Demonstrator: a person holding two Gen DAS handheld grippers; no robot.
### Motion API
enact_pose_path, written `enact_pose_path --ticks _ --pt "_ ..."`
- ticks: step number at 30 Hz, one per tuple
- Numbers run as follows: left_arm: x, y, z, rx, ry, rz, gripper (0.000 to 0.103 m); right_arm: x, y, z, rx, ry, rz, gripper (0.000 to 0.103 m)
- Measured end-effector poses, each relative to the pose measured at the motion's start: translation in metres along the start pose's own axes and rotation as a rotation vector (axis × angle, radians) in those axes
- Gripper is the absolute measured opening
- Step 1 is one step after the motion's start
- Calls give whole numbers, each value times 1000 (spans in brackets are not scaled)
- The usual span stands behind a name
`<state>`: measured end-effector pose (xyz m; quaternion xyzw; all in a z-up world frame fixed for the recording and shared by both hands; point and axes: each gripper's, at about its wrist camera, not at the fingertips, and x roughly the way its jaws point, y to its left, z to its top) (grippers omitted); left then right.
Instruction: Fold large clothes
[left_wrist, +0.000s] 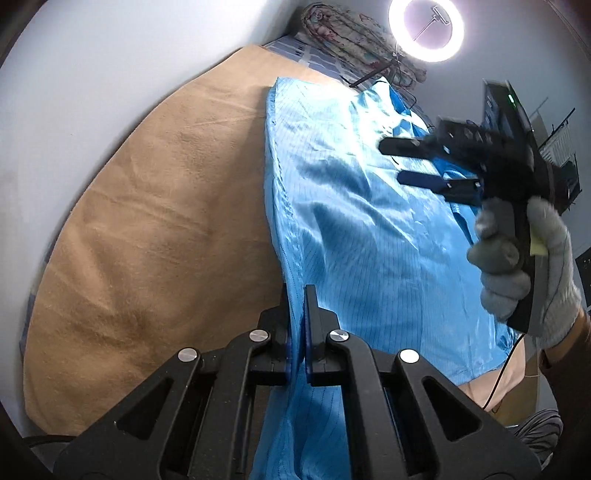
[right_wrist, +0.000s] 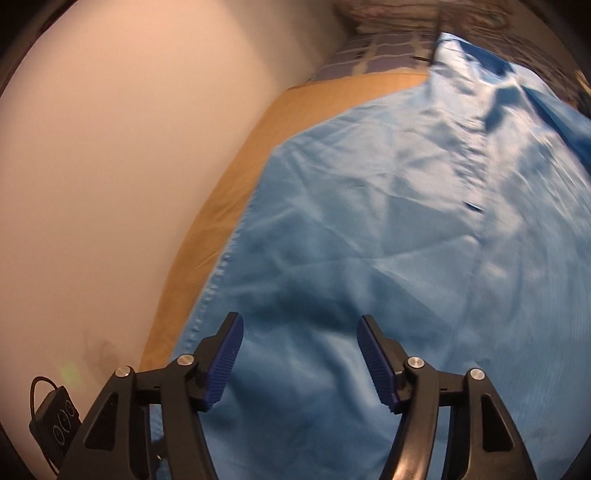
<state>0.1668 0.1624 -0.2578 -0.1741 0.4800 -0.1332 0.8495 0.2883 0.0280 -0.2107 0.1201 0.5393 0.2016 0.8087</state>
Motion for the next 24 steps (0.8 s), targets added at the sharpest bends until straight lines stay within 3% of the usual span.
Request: enact_pose_path --ticks 11,15,17,20,21,24 --pt "-2 -15 2 68 -11 27 2 70 78 22 -111 171 -90 67" --pt "-2 -29 4 123 -12 44 2 82 91 19 -158 184 -151 63" --pt "-2 -37 4 148 -13 46 2 88 96 16 -181 208 -178 51" --pt "-2 -49 4 184 -15 49 2 95 98 10 -216 232 -205 11" --pt "-1 -52 5 192 -15 47 2 95 97 8 -217 229 -200 4" --pt "-2 -62 4 213 -10 36 2 80 87 5 -191 184 -149 0"
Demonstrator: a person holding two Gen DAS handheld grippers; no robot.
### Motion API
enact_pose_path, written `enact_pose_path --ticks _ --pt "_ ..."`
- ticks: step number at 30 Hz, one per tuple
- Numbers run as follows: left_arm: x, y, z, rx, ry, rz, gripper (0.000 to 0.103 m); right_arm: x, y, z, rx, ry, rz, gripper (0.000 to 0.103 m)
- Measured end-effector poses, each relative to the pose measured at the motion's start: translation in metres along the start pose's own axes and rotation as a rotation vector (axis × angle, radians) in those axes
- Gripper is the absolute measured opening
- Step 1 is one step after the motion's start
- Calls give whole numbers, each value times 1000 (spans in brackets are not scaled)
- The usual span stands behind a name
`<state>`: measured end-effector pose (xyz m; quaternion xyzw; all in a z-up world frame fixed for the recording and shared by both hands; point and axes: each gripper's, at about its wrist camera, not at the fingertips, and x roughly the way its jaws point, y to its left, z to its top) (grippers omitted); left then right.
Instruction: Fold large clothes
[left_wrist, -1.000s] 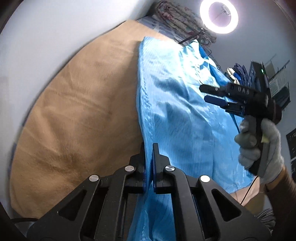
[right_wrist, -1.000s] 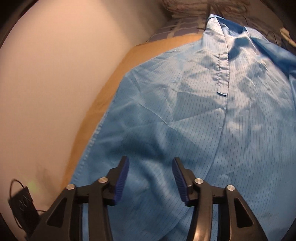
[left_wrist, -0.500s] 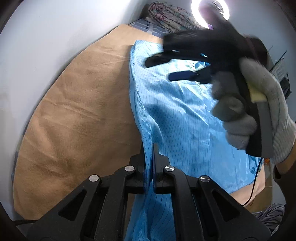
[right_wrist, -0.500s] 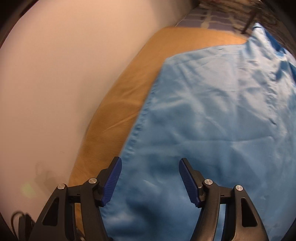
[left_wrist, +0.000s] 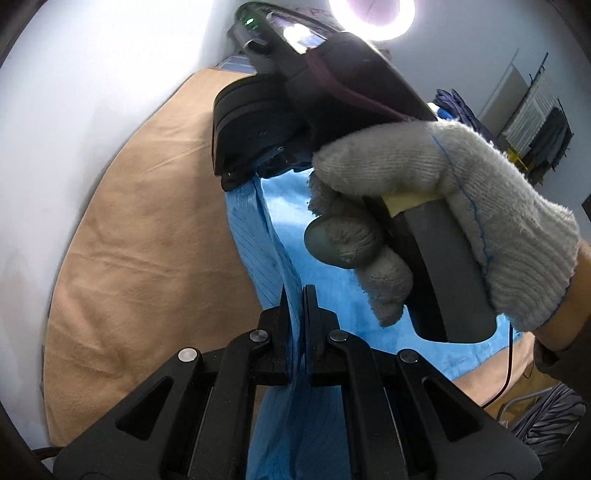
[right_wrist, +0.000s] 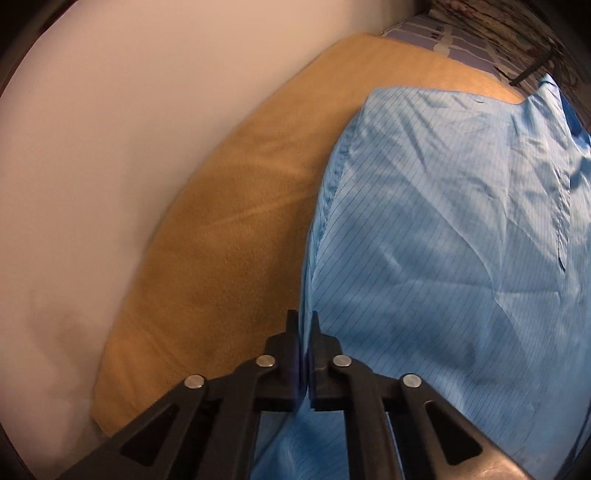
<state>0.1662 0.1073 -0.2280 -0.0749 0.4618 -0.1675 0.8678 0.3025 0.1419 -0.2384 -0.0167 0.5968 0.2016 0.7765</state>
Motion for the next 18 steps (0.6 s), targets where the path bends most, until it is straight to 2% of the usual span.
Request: enact_pose_path --ticks 5,8,11,13,15,18 --pt "-1 -16 4 51 15 -20 2 -37 -45 -17 109 -88 128 0" --pt "-1 -25 5 62 26 -40 2 -55 -75 -31 173 -137 175 0" --pt "-3 -32 7 50 55 -98 2 -70 -103 -50 228 -175 198 0" --pt "-11 -32 7 30 63 -150 8 -79 -121 -62 270 -204 223 0" --pt "-25 -30 6 9 44 -204 13 -86 -142 -76 312 -230 237 0" --pt "-44 -23 4 -11 5 -222 13 -92 -167 -95 376 -259 249 0"
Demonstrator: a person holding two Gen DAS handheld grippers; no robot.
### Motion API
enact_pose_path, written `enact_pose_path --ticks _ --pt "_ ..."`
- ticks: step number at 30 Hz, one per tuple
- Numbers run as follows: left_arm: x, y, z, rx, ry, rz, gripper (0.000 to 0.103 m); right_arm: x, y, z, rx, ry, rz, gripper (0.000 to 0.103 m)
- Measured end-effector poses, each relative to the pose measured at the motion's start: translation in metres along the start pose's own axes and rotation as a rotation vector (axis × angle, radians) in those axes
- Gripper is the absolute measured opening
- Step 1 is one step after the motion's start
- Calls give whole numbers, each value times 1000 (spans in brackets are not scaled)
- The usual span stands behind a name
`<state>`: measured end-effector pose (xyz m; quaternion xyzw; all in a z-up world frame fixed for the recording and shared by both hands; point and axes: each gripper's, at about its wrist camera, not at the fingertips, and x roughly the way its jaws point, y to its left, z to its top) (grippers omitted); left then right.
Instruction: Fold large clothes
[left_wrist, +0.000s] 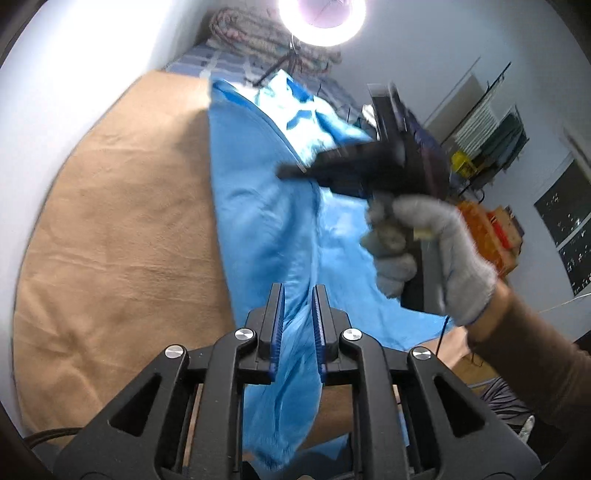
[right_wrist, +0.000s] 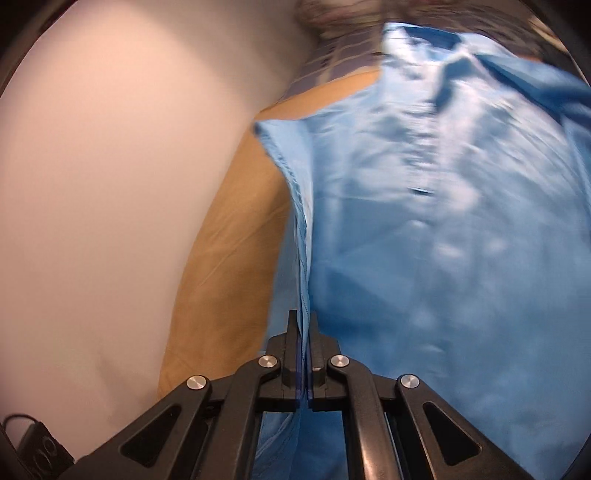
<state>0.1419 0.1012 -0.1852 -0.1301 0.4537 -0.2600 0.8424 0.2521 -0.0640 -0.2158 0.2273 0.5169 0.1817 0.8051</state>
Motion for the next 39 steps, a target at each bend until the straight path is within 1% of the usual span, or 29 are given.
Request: enact_pose_path --ticks 1,3,5,7,8,11,13,17,18,22,24,27,28,29,31,32,33,34,35,37,39 --pt "-7 4 -1 -6 -17 15 13 -4 -11 -5 13 -7 -5 0" --pt "-7 12 2 -10 -25 44 13 -10 -29 -13 33 -6 -17 0" --pt "-2 26 5 -36 -8 70 13 -8 -48 -19 74 4 -23 0" --pt "6 28 2 -53 14 78 13 -6 -64 -21 122 10 -13 0" --pt "12 31 6 -55 30 78 13 -2 -69 -23 137 12 -11 0" --pt "36 30 10 -46 74 69 13 1 -72 -25 127 15 -27 0" --pt "39 19 2 -36 90 45 13 0 -71 -23 114 15 -34 0" --pt "53 9 -4 -11 118 5 13 -8 -70 -26 99 20 -26 0" --pt "51 7 -9 2 122 2 13 -10 -67 -27 95 21 -27 0" --pt "64 -5 -8 55 142 -15 13 -10 -67 -30 89 30 -11 0" --pt "71 -8 -5 82 160 -16 13 -7 -69 -28 107 30 -11 0" --pt "87 -8 -6 118 205 6 13 2 -73 -28 115 52 -26 1" --pt "92 -5 -7 124 217 2 13 3 -71 -29 107 55 -32 2" --pt "95 -3 -8 126 219 16 13 2 -68 -32 94 59 -37 3" --pt "101 4 -9 123 221 75 13 3 -60 -34 61 77 -55 5" --pt "103 9 -10 119 225 102 13 2 -55 -35 40 86 -72 15" --pt "105 11 -10 119 226 116 13 4 -55 -36 30 88 -75 30" --pt "106 14 -12 123 230 139 13 -2 -51 -38 14 79 -77 32" --pt "105 17 -13 127 233 154 13 -6 -48 -40 1 73 -89 32" --pt "100 20 -14 122 229 156 13 -19 -42 -50 -31 82 -83 32" --pt "90 22 -14 115 210 165 13 -33 -36 -66 -63 98 -77 32"
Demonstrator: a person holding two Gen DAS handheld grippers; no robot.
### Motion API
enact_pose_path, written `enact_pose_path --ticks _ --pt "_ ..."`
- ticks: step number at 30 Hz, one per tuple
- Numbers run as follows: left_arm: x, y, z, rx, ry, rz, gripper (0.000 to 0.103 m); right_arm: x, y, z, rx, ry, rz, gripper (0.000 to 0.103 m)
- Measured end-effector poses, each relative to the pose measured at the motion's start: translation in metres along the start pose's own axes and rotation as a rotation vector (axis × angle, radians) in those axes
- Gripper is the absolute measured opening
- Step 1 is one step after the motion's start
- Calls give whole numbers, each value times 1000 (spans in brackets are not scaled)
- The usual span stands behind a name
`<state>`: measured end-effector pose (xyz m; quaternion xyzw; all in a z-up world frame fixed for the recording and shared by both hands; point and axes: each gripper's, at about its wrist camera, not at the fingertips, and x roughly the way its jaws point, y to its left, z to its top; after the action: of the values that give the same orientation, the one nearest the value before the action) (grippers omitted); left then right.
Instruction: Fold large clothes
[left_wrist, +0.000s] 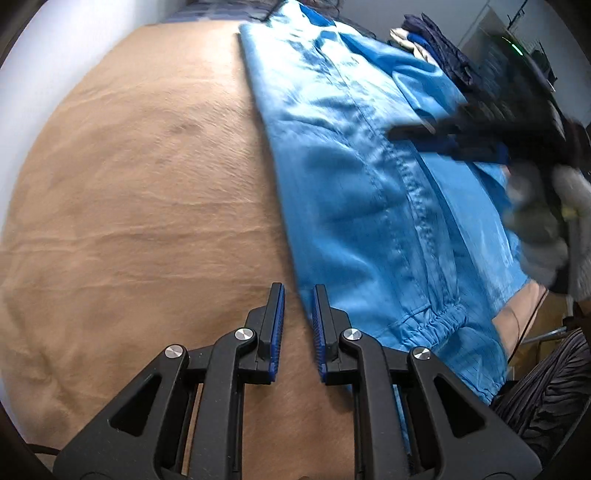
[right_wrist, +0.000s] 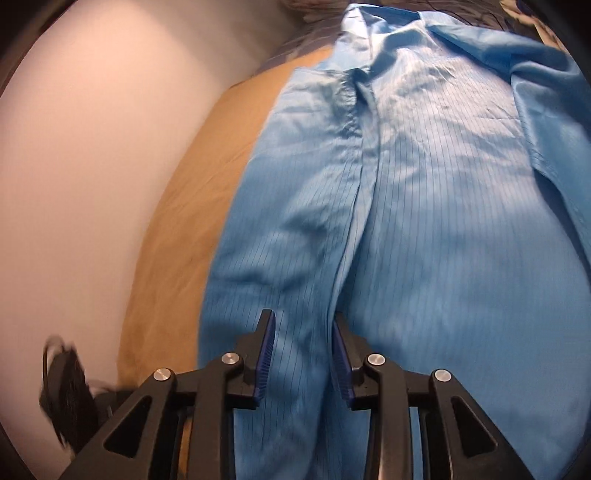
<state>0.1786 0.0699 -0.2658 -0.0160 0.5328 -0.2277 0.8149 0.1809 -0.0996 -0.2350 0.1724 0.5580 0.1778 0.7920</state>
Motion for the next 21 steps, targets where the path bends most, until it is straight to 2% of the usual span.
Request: enact_pose_path --ticks 5,6,8,10,12,13,15,16,17,18,19,20,21 --pt "-33 11 1 -56 -73 -11 13 -15 7 -51 -46 61 28 31" --pt "-38 12 1 -63 -84 -14 13 -16 7 -60 -59 62 13 29" --pt "-53 12 3 -77 -119 -5 13 -13 11 -76 -112 50 -90 27" --pt "-60 11 11 -81 -140 9 13 -7 11 -90 -153 50 -153 24" --pt "-74 8 17 -78 -165 20 13 -11 17 -97 -183 29 -170 25" --pt "-82 5 22 -73 -179 25 13 -17 18 -99 -176 26 -162 28" --pt "-100 -1 32 -63 -214 26 13 -39 20 -106 -167 -14 -126 40" --pt "-112 -7 38 -56 -239 22 13 -52 21 -109 -177 -43 -130 45" --pt "-121 -12 42 -47 -259 16 13 -66 22 -112 -193 -79 -157 54" --pt "-125 -17 45 -40 -273 10 21 -76 23 -114 -206 -111 -181 63" --pt "-134 -27 49 -25 -302 3 29 -93 22 -119 -222 -160 -205 68" --pt "-140 -35 50 -18 -329 -1 53 -108 20 -127 -235 -207 -218 76" --pt "-144 -44 50 -13 -361 -8 69 -114 16 -125 -240 -240 -230 81"
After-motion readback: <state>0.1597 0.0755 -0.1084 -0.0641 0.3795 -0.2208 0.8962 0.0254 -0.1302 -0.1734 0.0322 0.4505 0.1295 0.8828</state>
